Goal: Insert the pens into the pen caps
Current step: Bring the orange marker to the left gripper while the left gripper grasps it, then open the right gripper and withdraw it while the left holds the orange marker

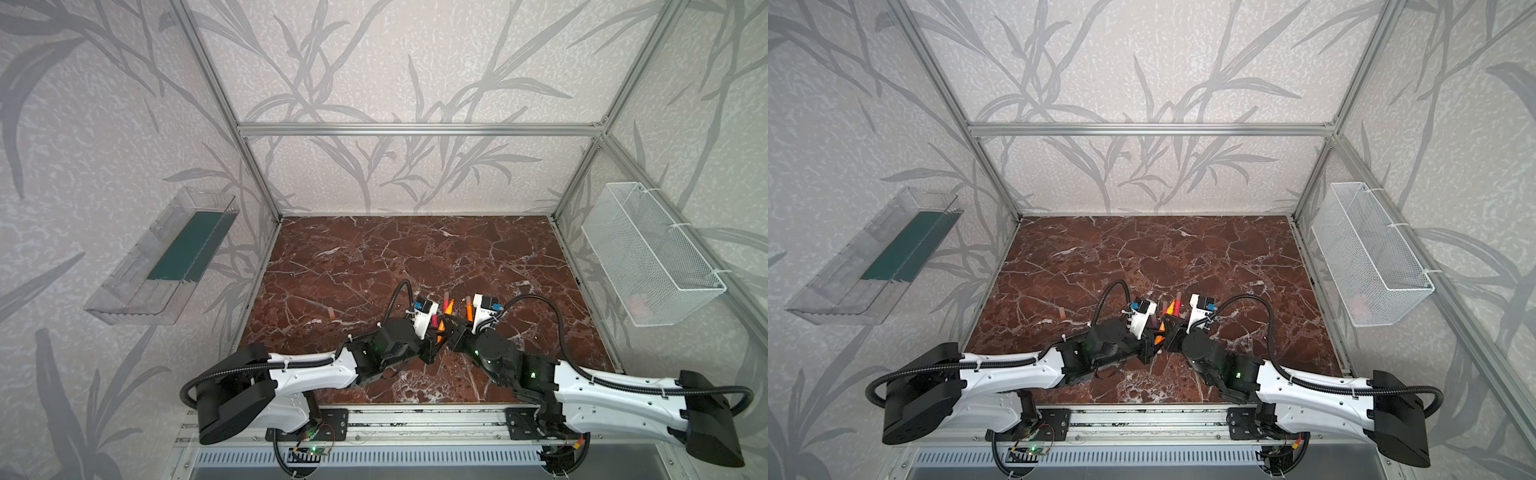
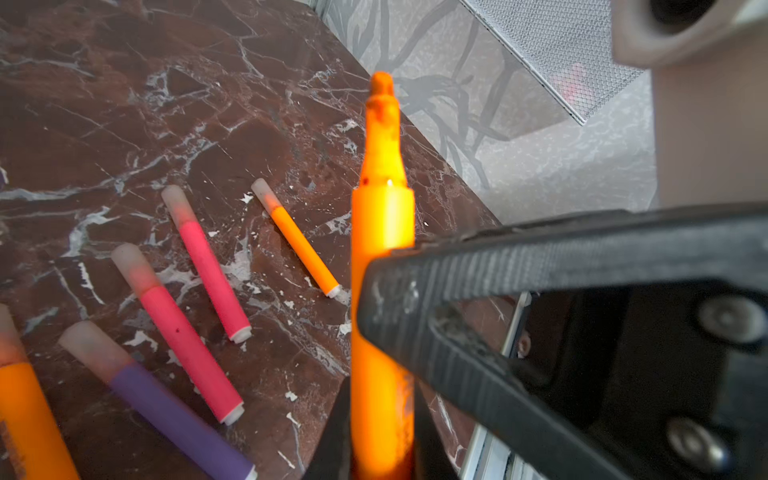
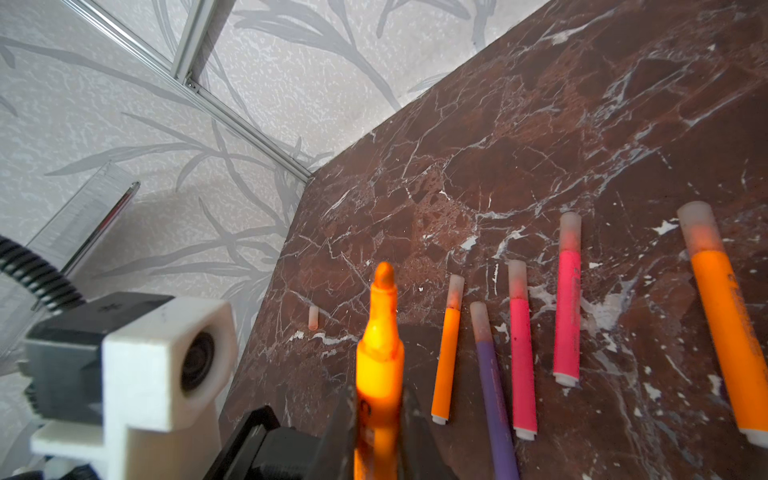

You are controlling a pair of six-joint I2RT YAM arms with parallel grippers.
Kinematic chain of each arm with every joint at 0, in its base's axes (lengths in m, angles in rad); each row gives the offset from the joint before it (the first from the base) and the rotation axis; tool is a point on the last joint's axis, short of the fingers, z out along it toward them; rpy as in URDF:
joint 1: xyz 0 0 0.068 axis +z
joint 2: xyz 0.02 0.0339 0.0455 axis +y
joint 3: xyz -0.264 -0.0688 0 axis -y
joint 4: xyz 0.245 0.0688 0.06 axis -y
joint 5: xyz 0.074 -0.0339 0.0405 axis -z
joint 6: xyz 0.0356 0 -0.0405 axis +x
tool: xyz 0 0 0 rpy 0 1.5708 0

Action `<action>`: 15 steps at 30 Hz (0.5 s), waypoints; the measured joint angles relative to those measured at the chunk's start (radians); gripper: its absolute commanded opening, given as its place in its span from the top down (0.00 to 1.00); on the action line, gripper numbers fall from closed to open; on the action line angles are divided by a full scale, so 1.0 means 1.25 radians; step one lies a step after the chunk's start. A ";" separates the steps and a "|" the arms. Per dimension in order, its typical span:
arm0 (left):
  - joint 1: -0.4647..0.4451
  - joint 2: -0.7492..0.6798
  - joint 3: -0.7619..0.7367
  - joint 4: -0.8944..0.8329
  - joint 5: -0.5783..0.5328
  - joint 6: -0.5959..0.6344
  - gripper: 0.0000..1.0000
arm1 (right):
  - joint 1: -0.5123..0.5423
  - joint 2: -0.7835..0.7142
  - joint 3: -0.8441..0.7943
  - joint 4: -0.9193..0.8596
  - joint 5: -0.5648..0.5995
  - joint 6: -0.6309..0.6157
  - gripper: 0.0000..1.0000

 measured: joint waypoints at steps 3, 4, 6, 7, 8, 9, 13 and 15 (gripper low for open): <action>0.000 0.000 0.000 -0.001 0.000 0.000 1.00 | 0.000 0.000 0.000 -0.001 0.002 -0.001 0.83; -0.001 0.000 0.000 -0.001 0.000 0.000 1.00 | 0.000 0.000 0.000 -0.001 0.002 -0.001 0.79; -0.002 0.001 0.000 -0.001 0.001 0.000 1.00 | 0.000 0.000 0.000 -0.002 0.001 -0.005 0.70; -0.002 0.002 0.001 -0.001 0.002 0.000 1.00 | 0.002 0.000 0.000 -0.002 0.002 -0.008 0.67; -0.002 0.004 0.003 -0.001 0.004 0.001 1.00 | 0.003 -0.002 0.000 -0.002 0.002 -0.011 0.63; -0.002 0.007 0.006 0.000 0.006 0.002 1.00 | 0.004 -0.002 0.000 -0.002 0.005 -0.013 0.59; -0.005 0.018 0.016 0.003 0.018 0.011 1.00 | 0.003 -0.011 0.000 -0.002 0.016 -0.028 0.46; -0.011 0.023 0.019 0.003 0.023 0.017 1.00 | -0.004 -0.018 0.000 -0.002 0.018 -0.038 0.41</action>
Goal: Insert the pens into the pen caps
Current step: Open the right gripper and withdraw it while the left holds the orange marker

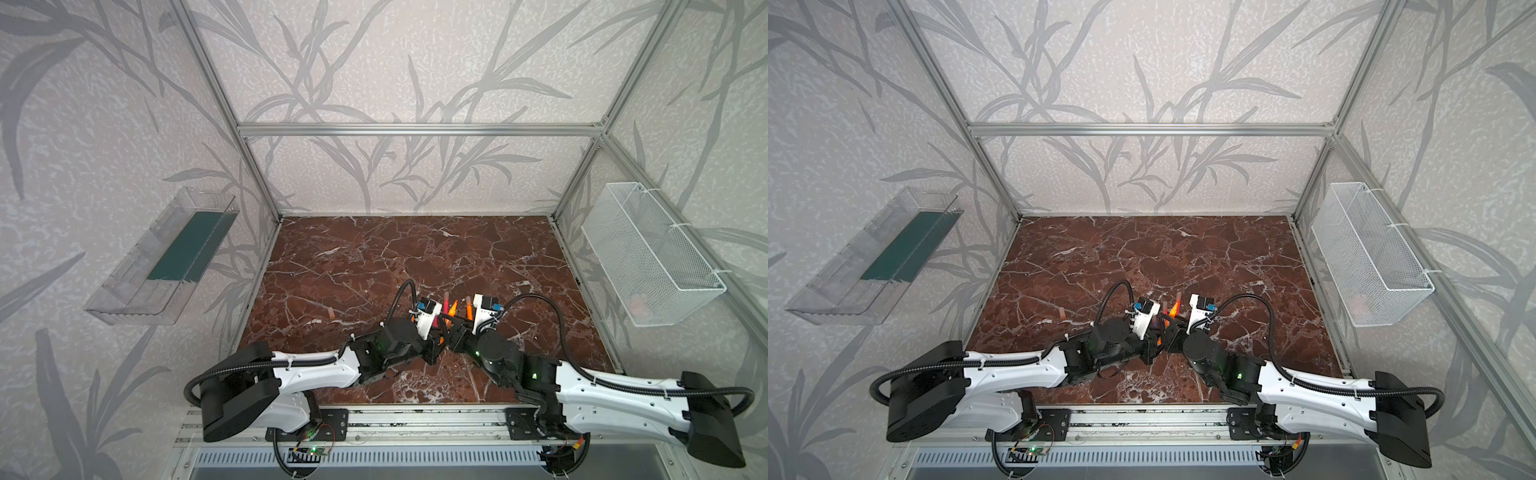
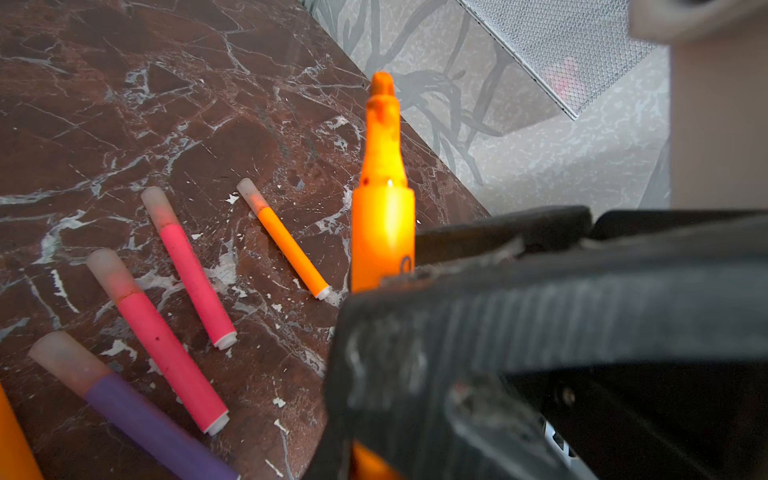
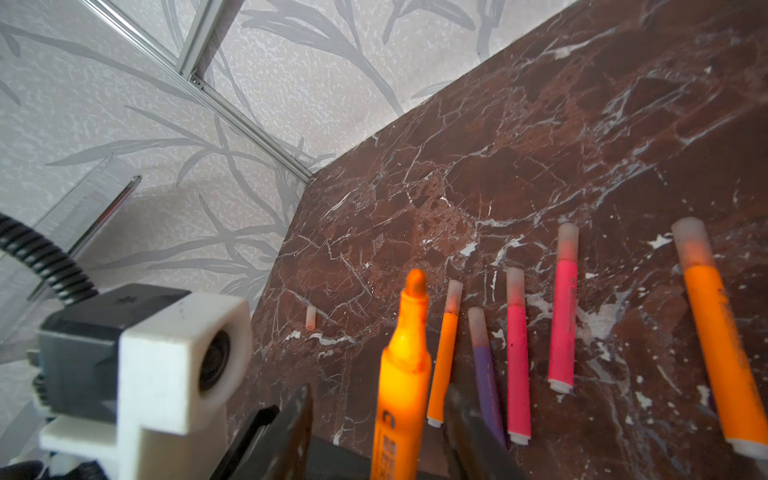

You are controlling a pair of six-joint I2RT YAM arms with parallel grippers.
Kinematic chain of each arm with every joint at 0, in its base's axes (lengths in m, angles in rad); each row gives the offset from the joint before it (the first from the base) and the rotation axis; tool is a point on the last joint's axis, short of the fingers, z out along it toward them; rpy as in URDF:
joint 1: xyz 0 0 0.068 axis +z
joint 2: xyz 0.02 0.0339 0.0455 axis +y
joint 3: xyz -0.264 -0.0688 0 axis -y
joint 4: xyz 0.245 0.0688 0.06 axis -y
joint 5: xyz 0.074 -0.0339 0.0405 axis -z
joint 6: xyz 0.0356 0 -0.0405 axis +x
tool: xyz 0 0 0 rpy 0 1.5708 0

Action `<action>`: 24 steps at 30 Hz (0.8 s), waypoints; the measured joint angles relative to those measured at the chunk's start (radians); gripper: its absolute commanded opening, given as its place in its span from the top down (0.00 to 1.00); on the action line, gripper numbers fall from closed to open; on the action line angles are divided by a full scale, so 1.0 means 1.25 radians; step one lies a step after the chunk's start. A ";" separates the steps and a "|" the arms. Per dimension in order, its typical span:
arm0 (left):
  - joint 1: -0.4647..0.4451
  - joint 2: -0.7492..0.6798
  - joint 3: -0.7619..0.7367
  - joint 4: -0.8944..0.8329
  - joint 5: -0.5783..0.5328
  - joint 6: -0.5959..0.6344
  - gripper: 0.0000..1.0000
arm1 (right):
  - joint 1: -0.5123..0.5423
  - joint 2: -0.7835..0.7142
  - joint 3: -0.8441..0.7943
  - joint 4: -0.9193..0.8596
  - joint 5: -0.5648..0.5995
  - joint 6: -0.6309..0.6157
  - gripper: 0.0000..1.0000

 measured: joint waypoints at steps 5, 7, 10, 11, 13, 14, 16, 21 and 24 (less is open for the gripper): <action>-0.011 0.003 0.006 0.000 0.003 0.012 1.00 | -0.050 -0.007 0.002 -0.014 -0.023 -0.007 0.39; -0.014 0.003 0.006 0.000 0.003 0.017 1.00 | -0.074 -0.007 0.002 -0.015 -0.042 -0.004 0.40; -0.018 0.003 0.007 -0.002 0.003 0.023 1.00 | -0.094 -0.007 0.002 -0.014 -0.064 0.002 0.43; -0.020 0.003 0.008 -0.003 0.003 0.025 1.00 | -0.095 -0.005 0.002 -0.014 -0.072 0.004 0.45; -0.023 0.003 0.009 -0.004 0.003 0.029 1.00 | -0.095 -0.003 0.002 -0.014 -0.081 0.004 0.53; -0.024 0.004 0.011 -0.006 0.003 0.031 1.00 | -0.095 -0.001 0.002 -0.015 -0.086 0.004 0.56; -0.027 0.008 0.018 -0.010 0.003 0.032 1.00 | -0.095 0.001 0.002 -0.017 -0.093 0.004 0.62; -0.030 0.009 0.021 -0.019 0.001 0.038 1.00 | -0.096 0.001 0.003 -0.020 -0.099 0.002 0.81; -0.031 0.009 0.021 -0.025 -0.002 0.043 1.00 | -0.096 0.003 0.006 -0.020 -0.105 0.010 0.93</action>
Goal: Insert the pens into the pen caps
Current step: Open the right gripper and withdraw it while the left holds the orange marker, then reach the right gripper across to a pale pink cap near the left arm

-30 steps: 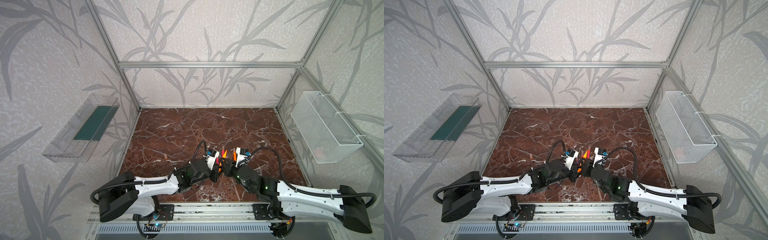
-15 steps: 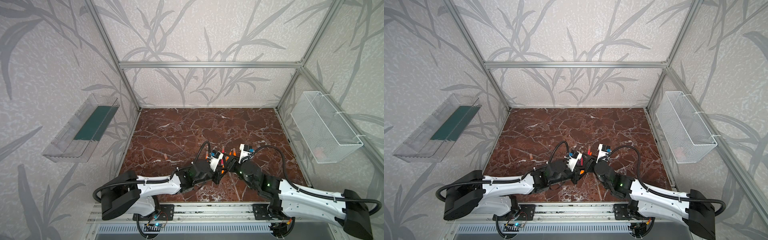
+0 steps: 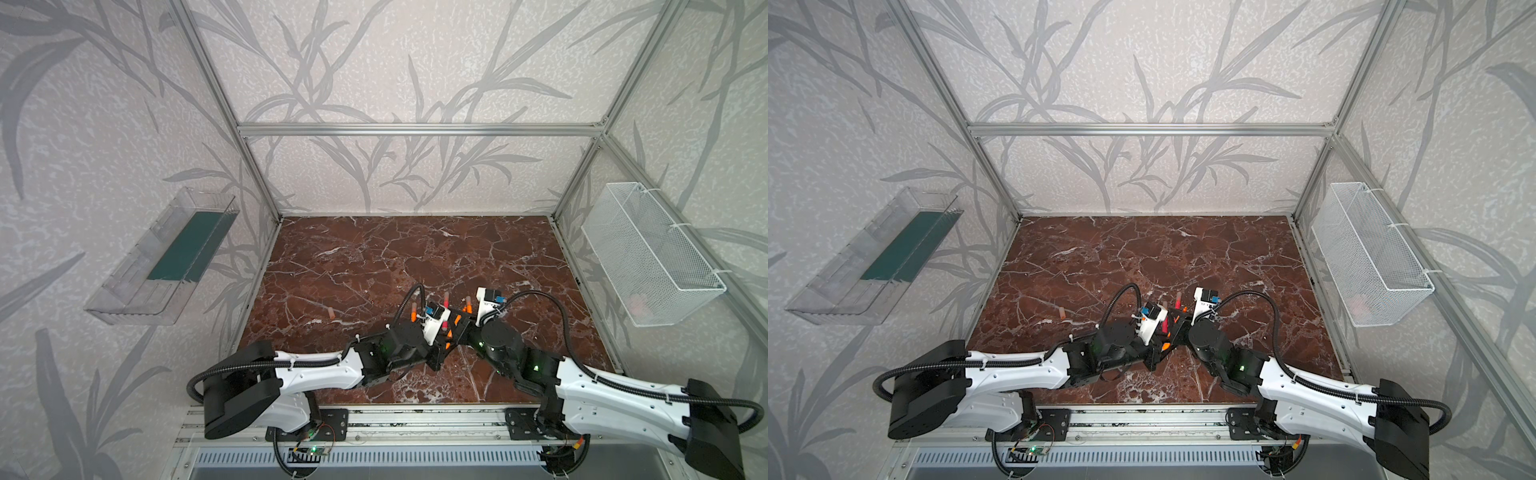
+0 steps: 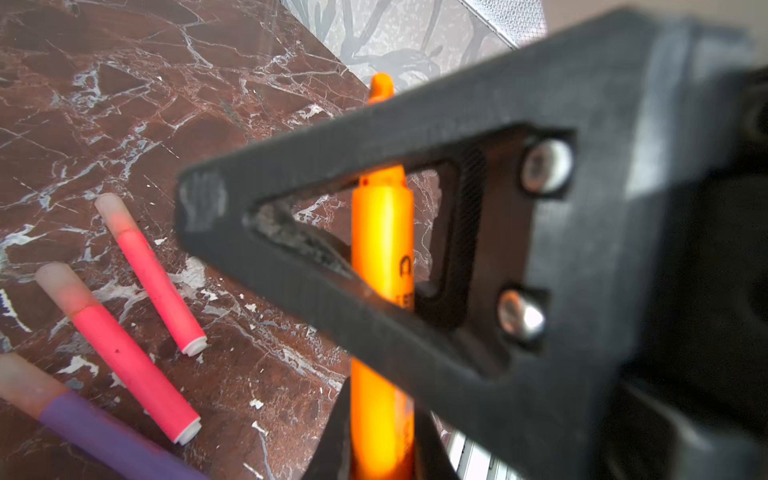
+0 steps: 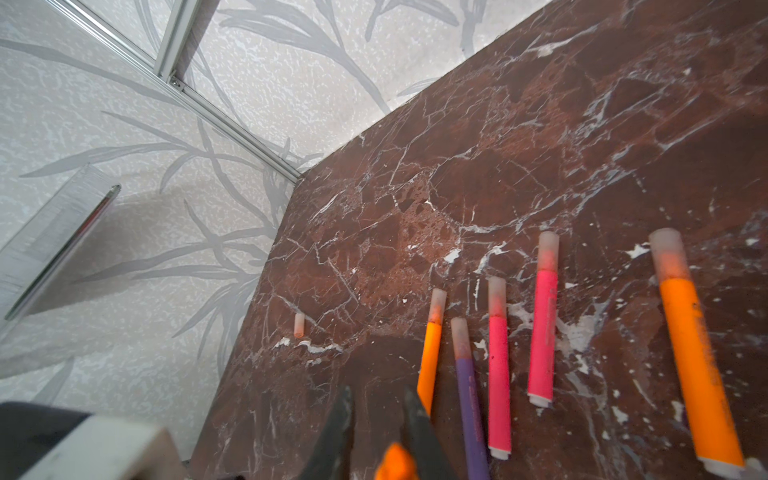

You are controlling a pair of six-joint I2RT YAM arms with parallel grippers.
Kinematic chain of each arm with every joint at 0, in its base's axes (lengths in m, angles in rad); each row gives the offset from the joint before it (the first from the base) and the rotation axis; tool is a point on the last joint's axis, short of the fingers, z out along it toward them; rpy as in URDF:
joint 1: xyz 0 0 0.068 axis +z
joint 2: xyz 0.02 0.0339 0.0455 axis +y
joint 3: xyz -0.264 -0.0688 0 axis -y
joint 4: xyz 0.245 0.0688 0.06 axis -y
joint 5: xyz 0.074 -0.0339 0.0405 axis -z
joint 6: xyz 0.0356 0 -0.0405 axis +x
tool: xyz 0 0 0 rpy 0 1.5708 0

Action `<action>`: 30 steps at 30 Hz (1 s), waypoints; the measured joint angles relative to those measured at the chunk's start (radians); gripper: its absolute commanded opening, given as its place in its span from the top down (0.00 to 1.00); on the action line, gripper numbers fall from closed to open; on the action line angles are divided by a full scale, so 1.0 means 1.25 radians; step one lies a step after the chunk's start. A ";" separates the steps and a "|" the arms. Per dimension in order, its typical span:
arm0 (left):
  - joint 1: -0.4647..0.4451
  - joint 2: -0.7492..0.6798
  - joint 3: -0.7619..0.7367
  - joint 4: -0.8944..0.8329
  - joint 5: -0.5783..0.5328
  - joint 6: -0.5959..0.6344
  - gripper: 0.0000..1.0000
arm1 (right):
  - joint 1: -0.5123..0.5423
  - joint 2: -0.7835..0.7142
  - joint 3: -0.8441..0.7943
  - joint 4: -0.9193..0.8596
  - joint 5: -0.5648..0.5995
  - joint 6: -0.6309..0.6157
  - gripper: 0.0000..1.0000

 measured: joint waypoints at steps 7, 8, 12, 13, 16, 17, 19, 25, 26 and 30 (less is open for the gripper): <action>-0.001 0.000 0.001 -0.002 -0.009 0.007 0.82 | -0.001 0.001 0.003 -0.003 -0.021 -0.002 1.00; -0.001 0.000 0.002 -0.003 -0.012 0.008 0.80 | 0.000 0.002 0.003 -0.002 -0.023 -0.002 1.00; -0.001 0.000 0.002 -0.009 -0.018 0.009 0.69 | 0.014 0.023 0.003 0.015 -0.033 -0.003 1.00; -0.001 0.000 0.005 -0.012 -0.019 0.010 0.67 | 0.020 0.029 0.003 0.022 -0.035 -0.002 1.00; -0.001 0.000 0.005 -0.020 -0.021 0.016 0.60 | 0.031 0.046 0.005 0.044 -0.037 -0.002 1.00; -0.002 0.000 0.005 -0.022 -0.022 0.018 0.60 | 0.034 0.051 0.006 0.051 -0.036 -0.002 1.00; -0.005 0.000 0.006 -0.028 -0.023 0.020 0.63 | 0.043 0.063 0.010 0.065 -0.034 -0.002 1.00; -0.002 -0.007 0.005 -0.056 -0.052 0.030 0.98 | 0.052 0.091 0.020 0.090 -0.023 0.001 0.99; -0.002 -0.010 0.004 -0.060 -0.058 0.024 1.00 | 0.052 0.095 0.022 0.092 -0.023 0.001 0.94; -0.002 -0.035 -0.006 -0.066 -0.085 0.027 1.00 | 0.055 0.101 0.028 0.105 -0.026 0.002 0.71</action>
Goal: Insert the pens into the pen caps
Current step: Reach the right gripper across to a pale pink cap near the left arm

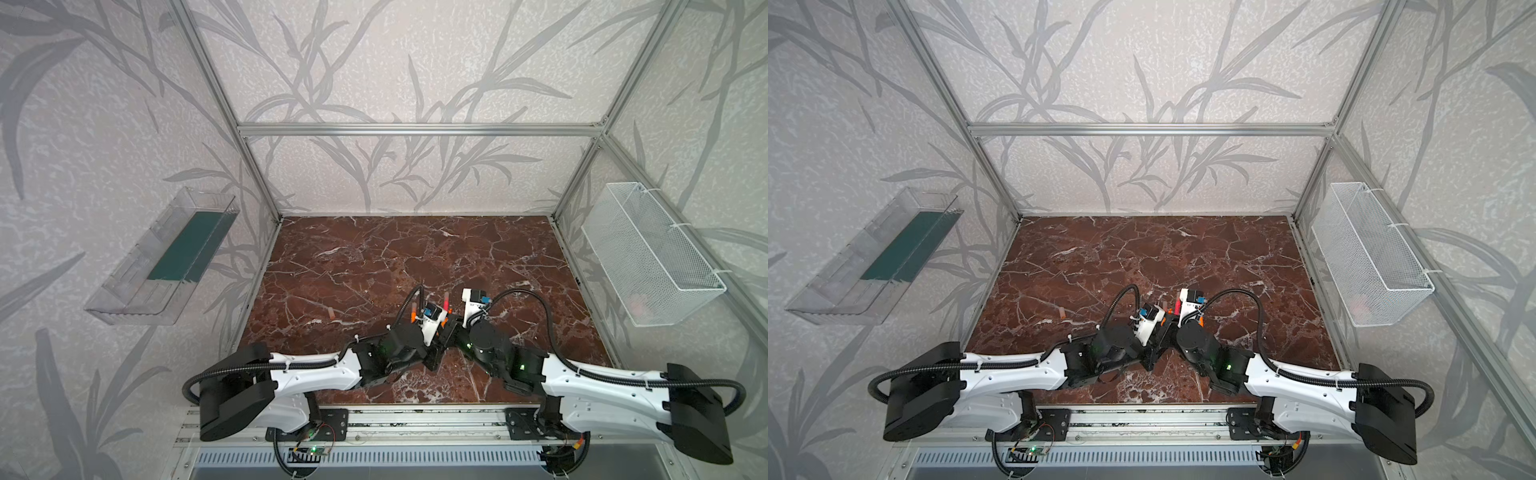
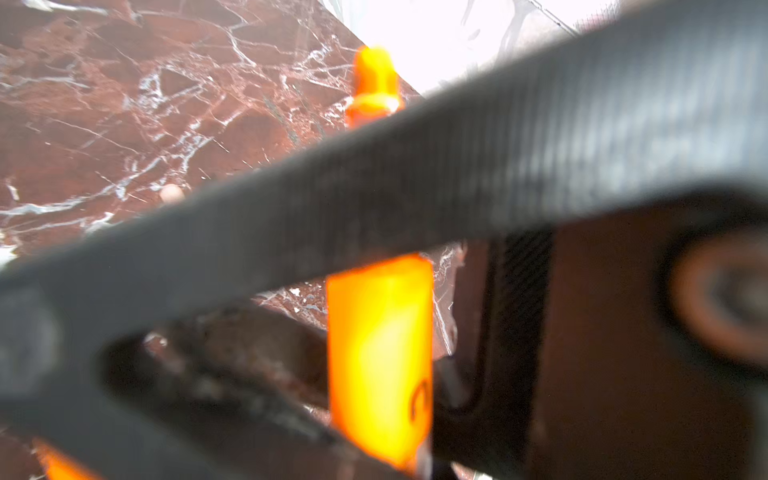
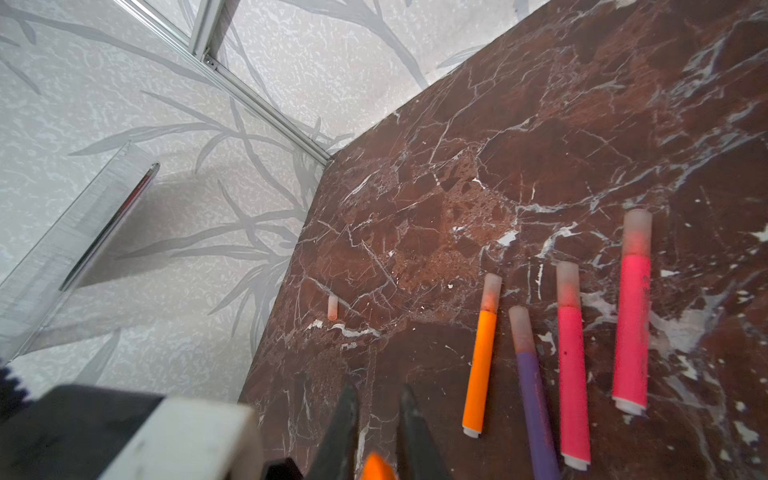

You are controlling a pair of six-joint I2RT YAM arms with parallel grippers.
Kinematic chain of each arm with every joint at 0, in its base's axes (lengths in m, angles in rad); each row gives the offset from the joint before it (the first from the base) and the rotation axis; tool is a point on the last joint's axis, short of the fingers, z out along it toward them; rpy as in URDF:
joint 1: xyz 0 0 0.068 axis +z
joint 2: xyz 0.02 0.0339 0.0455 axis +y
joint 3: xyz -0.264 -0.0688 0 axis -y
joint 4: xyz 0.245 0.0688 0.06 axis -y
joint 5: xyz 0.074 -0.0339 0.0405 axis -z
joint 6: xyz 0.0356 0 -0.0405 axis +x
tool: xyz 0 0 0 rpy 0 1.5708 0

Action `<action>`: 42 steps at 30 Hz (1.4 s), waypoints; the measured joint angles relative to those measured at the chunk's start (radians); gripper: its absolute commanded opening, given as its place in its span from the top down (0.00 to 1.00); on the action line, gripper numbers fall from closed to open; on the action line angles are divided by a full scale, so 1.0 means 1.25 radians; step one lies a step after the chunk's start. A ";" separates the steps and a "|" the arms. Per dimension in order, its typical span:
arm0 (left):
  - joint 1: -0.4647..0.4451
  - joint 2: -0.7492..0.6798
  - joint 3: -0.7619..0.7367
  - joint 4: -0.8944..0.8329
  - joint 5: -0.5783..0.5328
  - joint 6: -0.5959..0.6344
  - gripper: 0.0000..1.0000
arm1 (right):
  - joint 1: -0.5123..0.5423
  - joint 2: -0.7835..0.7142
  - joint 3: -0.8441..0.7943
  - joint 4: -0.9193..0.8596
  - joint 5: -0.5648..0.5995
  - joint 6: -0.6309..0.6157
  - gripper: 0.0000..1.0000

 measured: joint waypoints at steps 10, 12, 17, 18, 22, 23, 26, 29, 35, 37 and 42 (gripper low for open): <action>0.081 -0.251 -0.052 -0.205 -0.089 -0.001 1.00 | 0.020 -0.001 0.053 -0.003 -0.013 -0.034 0.48; 0.192 -0.369 -0.065 -0.291 -0.135 -0.016 1.00 | 0.015 0.008 0.055 -0.031 0.002 -0.045 0.47; 0.381 -0.629 -0.067 -0.498 -0.251 -0.042 1.00 | 0.012 0.165 0.141 -0.092 -0.006 -0.078 0.46; 0.409 -0.669 -0.067 -0.536 -0.269 -0.049 1.00 | 0.014 0.218 0.182 -0.104 -0.016 -0.089 0.46; 0.496 -0.735 -0.068 -0.639 -0.288 -0.070 1.00 | 0.023 0.439 0.387 -0.140 -0.069 -0.142 0.46; 0.512 -0.732 -0.068 -0.656 -0.287 -0.073 1.00 | 0.026 0.491 0.441 -0.153 -0.078 -0.156 0.46; 0.562 -0.709 -0.068 -0.700 -0.281 -0.082 1.00 | 0.030 0.646 0.611 -0.195 -0.106 -0.203 0.46; 0.610 -0.703 -0.068 -0.726 -0.271 -0.090 1.00 | 0.031 0.793 0.785 -0.254 -0.124 -0.253 0.46; 0.711 -0.718 -0.068 -0.759 -0.256 -0.101 1.00 | 0.031 1.074 1.147 -0.401 -0.138 -0.339 0.46; 0.743 -0.728 -0.068 -0.767 -0.244 -0.106 1.00 | 0.031 1.162 1.271 -0.460 -0.136 -0.366 0.46; 0.776 -0.758 -0.068 -0.786 -0.231 -0.110 1.00 | 0.031 1.360 1.593 -0.612 -0.127 -0.420 0.45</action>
